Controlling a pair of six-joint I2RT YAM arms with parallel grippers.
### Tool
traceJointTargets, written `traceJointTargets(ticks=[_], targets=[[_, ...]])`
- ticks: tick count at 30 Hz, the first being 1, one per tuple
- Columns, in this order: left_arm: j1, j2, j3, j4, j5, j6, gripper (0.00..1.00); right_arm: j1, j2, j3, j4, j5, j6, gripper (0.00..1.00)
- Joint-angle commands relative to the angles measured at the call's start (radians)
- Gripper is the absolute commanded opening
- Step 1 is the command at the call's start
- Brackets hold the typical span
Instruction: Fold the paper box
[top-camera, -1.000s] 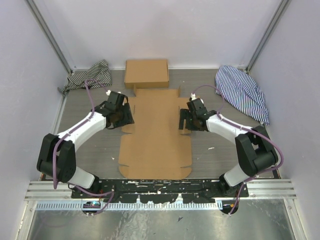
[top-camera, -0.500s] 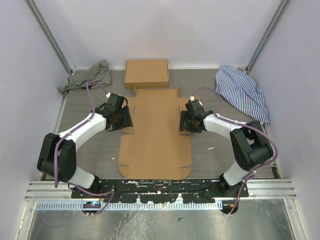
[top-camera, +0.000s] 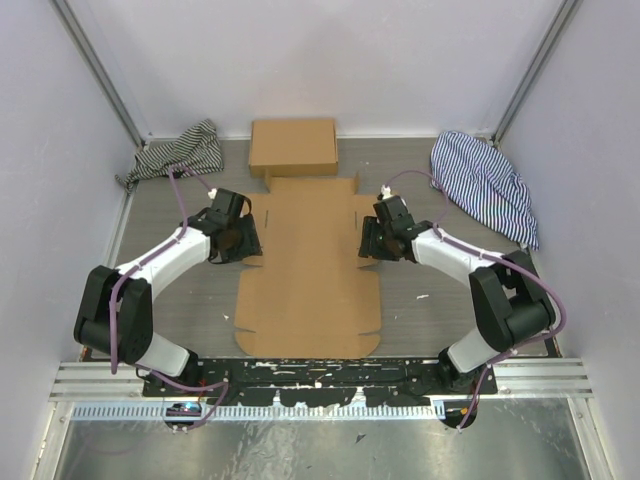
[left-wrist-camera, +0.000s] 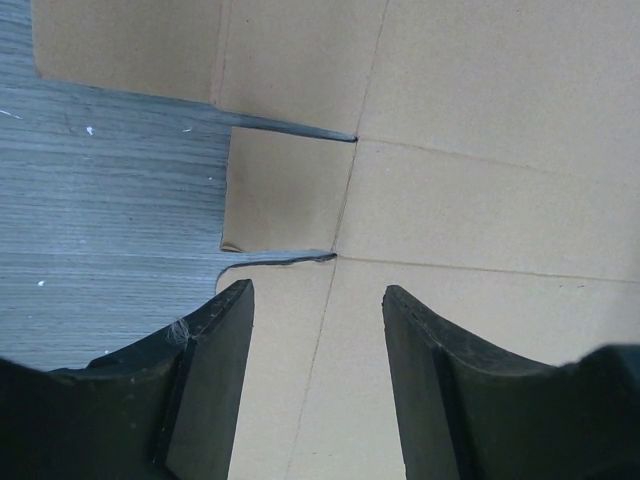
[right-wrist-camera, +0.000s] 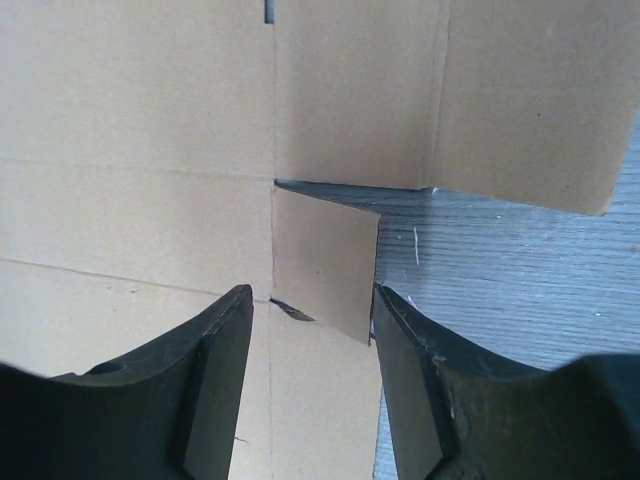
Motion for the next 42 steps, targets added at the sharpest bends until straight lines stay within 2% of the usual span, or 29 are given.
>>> traceJointTargets(ticks=[1, 13, 23, 30, 38, 42], targets=[[0.005, -0.016, -0.007, 0.006, 0.007, 0.012, 0.61, 0.001, -0.062, 0.039, 0.014, -0.014, -0.001, 0.57], [0.036, -0.055, -0.018, -0.018, -0.013, 0.038, 0.61, 0.039, 0.021, 0.077, 0.043, -0.042, 0.012, 0.53], [0.097, 0.001, -0.036, 0.03, 0.014, 0.062, 0.61, 0.055, 0.062, 0.117, -0.003, 0.0, 0.007, 0.21], [0.115, 0.099, -0.041, 0.096, 0.059, 0.058, 0.6, 0.056, 0.072, 0.119, -0.01, 0.001, 0.003, 0.04], [0.114, 0.145, -0.035, 0.152, 0.086, 0.054, 0.56, 0.056, 0.07, 0.119, -0.013, 0.002, -0.008, 0.01], [0.114, 0.166, -0.04, 0.178, 0.13, 0.055, 0.43, 0.056, 0.07, 0.119, -0.015, 0.004, -0.011, 0.01]])
